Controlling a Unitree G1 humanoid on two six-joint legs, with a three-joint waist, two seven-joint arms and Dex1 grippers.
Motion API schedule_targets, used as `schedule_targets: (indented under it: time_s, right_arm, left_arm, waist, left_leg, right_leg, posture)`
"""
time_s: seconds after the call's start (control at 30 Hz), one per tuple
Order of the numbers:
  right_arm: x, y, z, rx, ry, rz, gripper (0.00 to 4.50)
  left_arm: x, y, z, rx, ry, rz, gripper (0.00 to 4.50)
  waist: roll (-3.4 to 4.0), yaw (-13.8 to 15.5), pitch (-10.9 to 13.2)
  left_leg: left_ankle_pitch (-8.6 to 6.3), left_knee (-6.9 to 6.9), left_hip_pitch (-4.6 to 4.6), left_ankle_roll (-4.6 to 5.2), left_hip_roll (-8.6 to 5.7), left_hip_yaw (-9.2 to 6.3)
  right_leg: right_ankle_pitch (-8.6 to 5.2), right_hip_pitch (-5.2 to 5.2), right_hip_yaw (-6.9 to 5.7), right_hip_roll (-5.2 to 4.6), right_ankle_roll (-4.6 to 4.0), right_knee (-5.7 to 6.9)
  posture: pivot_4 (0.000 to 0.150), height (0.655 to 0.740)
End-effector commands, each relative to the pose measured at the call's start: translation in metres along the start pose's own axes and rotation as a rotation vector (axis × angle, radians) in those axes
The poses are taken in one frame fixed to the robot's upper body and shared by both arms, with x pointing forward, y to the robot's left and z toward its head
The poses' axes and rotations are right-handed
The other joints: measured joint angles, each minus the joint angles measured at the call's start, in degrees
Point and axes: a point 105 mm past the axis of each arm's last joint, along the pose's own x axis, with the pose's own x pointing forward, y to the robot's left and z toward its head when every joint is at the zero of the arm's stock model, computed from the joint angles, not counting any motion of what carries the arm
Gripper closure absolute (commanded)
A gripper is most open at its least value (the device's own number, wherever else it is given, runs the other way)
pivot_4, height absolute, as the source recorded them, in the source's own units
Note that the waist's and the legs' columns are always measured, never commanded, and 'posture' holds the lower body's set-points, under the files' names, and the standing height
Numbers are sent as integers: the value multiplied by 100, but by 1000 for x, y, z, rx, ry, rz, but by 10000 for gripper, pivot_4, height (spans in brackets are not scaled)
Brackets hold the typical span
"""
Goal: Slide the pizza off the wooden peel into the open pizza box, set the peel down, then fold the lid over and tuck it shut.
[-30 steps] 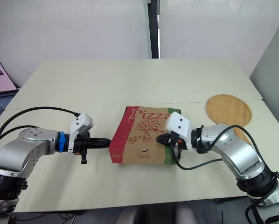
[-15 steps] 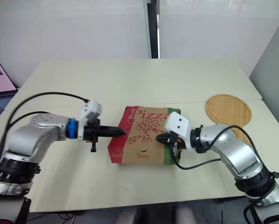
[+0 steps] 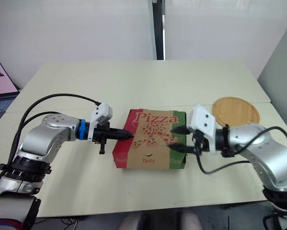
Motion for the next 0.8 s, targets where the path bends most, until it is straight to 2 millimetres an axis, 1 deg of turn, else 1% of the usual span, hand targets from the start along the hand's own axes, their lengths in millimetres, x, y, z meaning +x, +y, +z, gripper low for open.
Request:
schedule_targets:
  time_s: [0.03,0.1,0.3,0.47,0.8]
  right_arm:
    - [-3,11,0,-119,56,10,5637]
    - [0,11,-6,-152,78,-14,232]
    - [11,2,-25,-243,132,-87,232]
    - [15,0,-27,-255,116,-107,232]
    - [17,-17,-34,-357,147,-204,232]
  left_arm:
    - [-2,0,11,45,-10,-10,45000]
    - [-2,0,12,47,-10,-11,45000]
    - [-1,1,14,51,-12,-15,45000]
    - [-1,1,15,52,-15,-15,45000]
    - [-2,0,12,49,-11,-16,45000]
  waist:
    - [0,-1,0]
    - [-1,-15,0]
    - [-1,-21,-1]
    - [-1,-16,-1]
    - [-1,-15,-1]
  left_leg:
    - [0,1,-1,0,0,0]
    - [0,1,0,0,1,1]
    - [1,1,0,-2,1,2]
    - [2,5,-2,-3,0,3]
    - [2,6,-2,-3,0,2]
  right_leg:
    - [0,0,0,0,0,0]
    - [0,0,-1,1,0,1]
    - [0,-1,1,1,0,2]
    - [0,-1,2,0,0,1]
    - [0,-1,1,1,0,2]
  posture:
    - [1500,7400]
    - [1500,7400]
    - [1500,7400]
    - [1500,7400]
    - [1500,7400]
